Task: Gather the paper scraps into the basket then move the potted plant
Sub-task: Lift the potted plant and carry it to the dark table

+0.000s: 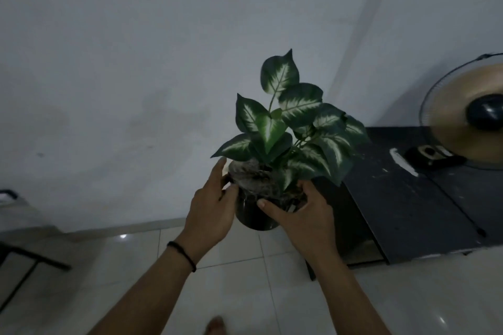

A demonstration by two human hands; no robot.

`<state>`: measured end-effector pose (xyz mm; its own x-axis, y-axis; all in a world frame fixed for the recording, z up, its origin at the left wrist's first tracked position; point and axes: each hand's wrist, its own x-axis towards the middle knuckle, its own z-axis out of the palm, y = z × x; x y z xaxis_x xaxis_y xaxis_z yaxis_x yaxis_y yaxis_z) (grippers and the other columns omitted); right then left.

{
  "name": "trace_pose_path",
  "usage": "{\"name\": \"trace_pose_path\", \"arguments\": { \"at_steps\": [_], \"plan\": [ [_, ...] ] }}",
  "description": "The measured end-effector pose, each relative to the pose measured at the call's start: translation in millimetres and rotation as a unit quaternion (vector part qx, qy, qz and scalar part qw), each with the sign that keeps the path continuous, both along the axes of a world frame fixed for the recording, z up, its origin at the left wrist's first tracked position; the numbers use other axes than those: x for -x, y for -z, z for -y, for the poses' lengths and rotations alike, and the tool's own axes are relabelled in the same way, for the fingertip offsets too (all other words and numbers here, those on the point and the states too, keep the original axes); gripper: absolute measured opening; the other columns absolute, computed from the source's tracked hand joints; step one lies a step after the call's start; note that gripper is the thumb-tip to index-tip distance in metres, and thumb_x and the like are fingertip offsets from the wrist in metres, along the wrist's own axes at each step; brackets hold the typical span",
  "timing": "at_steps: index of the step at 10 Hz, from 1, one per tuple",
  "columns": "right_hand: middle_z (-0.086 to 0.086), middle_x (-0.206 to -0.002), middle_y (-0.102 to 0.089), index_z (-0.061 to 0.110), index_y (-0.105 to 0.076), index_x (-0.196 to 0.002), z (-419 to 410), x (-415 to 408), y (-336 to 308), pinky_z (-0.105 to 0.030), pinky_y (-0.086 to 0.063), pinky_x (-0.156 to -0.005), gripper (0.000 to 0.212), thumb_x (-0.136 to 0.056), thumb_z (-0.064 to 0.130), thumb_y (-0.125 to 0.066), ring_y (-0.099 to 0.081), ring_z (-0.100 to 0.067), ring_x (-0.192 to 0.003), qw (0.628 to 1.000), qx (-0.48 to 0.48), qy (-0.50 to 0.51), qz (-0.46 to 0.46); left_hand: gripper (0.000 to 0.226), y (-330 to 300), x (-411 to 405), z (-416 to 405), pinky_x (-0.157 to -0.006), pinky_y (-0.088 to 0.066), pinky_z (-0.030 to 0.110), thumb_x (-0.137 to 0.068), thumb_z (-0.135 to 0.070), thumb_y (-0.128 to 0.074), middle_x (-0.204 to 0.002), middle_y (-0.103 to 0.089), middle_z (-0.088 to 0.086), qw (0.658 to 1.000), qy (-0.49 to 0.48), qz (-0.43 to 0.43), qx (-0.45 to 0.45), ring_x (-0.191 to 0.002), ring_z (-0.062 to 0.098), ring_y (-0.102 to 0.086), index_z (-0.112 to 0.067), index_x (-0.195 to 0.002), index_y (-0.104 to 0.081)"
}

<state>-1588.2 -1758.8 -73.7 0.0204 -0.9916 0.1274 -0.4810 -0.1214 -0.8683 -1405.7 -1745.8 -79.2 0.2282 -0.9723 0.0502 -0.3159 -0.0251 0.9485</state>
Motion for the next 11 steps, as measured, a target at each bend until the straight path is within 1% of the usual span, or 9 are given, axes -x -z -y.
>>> {"name": "trace_pose_path", "arguments": {
  "at_steps": [2, 4, 5, 6, 7, 8, 9, 10, 11],
  "plan": [
    [0.015, -0.124, -0.067, 0.033, -0.059, -0.132, 115.4, -10.6, 74.6, -0.032, -0.057, -0.095, 0.070, -0.069, 0.043, -0.088, -0.063, -0.002, -0.114, 0.987, -0.128, -0.070, 0.065, 0.036, 66.9, -23.3, 104.6, -0.090, -0.057, 0.040, -0.099, -0.030, -0.054, -0.108, -0.068, -0.026, 0.989, -0.068, -0.092, -0.093, -0.105, -0.001, -0.064, -0.066, -0.101, -0.055],
    [0.008, -0.123, -0.065, 0.031, -0.060, -0.129, 172.7, -12.3, 153.8, -0.036, -0.059, -0.078, 0.039, -0.090, 0.025, -0.064, -0.066, -0.008, -0.105, 0.951, -0.255, -0.009, 0.171, 0.029, 146.0, -24.4, 163.3, -0.089, -0.057, 0.037, -0.097, -0.023, -0.058, -0.110, -0.069, -0.019, 0.976, -0.079, -0.124, -0.159, -0.102, 0.001, -0.065, -0.049, -0.109, -0.062],
    [0.001, -0.117, -0.060, 0.032, -0.058, -0.113, 196.2, -5.4, 231.8, -0.044, -0.057, -0.084, 0.031, -0.097, 0.006, -0.060, -0.062, -0.014, -0.101, 0.927, -0.332, 0.040, 0.172, 0.031, 221.9, -16.5, 193.8, -0.080, -0.058, 0.026, -0.095, -0.025, -0.061, -0.115, -0.068, -0.021, 0.965, -0.081, -0.142, -0.205, -0.092, -0.007, -0.067, -0.045, -0.118, -0.063],
    [-0.015, -0.102, -0.059, 0.016, -0.058, -0.104, 236.0, 4.8, 307.5, -0.052, -0.041, -0.108, 0.037, -0.078, 0.025, -0.082, -0.056, -0.020, -0.088, 0.889, -0.398, 0.074, 0.214, 0.035, 298.9, -6.1, 221.1, -0.076, -0.058, 0.022, -0.093, -0.021, -0.063, -0.116, -0.068, -0.020, 0.960, -0.085, -0.140, -0.227, -0.091, -0.005, -0.068, -0.039, -0.123, -0.064],
    [-0.029, -0.121, -0.058, 0.002, -0.058, -0.123, 253.7, 23.2, 373.9, -0.055, -0.036, -0.114, 0.037, -0.092, 0.022, -0.065, -0.055, -0.022, -0.090, 0.877, -0.426, 0.073, 0.210, 0.038, 358.1, 2.7, 245.9, -0.082, -0.059, 0.032, -0.092, -0.018, -0.063, -0.113, -0.069, -0.016, 0.957, -0.086, -0.134, -0.242, -0.093, 0.002, -0.069, -0.035, -0.126, -0.064],
    [-0.024, -0.132, -0.060, 0.000, -0.057, -0.131, 287.1, 53.5, 495.6, -0.047, -0.052, -0.100, 0.033, -0.101, 0.009, -0.048, -0.063, -0.014, -0.087, 0.883, -0.453, 0.064, 0.101, 0.050, 441.5, 18.3, 272.6, -0.075, -0.060, 0.053, -0.089, -0.005, -0.061, -0.112, -0.071, 0.002, 0.952, -0.057, -0.116, -0.279, -0.093, 0.028, -0.070, -0.030, -0.132, -0.059],
    [-0.017, -0.137, -0.057, 0.002, -0.053, -0.137, 304.8, 61.5, 532.5, -0.041, -0.054, -0.097, 0.036, -0.102, 0.007, -0.044, -0.063, -0.022, -0.108, 0.877, -0.460, 0.044, 0.131, 0.049, 482.7, 26.6, 288.8, -0.075, -0.060, 0.054, -0.091, 0.001, -0.061, -0.115, -0.070, 0.009, 0.941, -0.067, -0.136, -0.303, -0.095, 0.034, -0.069, -0.022, -0.135, -0.058],
    [-0.006, -0.115, -0.061, 0.007, -0.057, -0.126, 319.2, 77.7, 580.0, -0.020, -0.056, -0.074, 0.027, -0.105, 0.005, -0.041, -0.063, -0.022, -0.106, 0.860, -0.486, 0.066, 0.137, 0.041, 535.3, 48.5, 305.5, -0.077, -0.059, 0.047, -0.095, -0.004, -0.058, -0.119, -0.068, 0.008, 0.921, -0.081, -0.173, -0.338, -0.097, 0.031, -0.067, -0.017, -0.134, -0.058],
    [0.003, -0.079, -0.048, 0.015, -0.051, -0.083, 345.5, 97.7, 638.8, -0.008, -0.044, -0.041, 0.025, -0.105, 0.010, -0.043, -0.054, -0.002, -0.063, 0.848, -0.491, 0.135, 0.146, 0.033, 602.0, 78.4, 328.8, -0.065, -0.061, 0.036, -0.097, -0.013, -0.059, -0.114, -0.070, 0.008, 0.898, -0.094, -0.226, -0.367, -0.090, 0.023, -0.069, -0.016, -0.130, -0.062]
  ]
}}
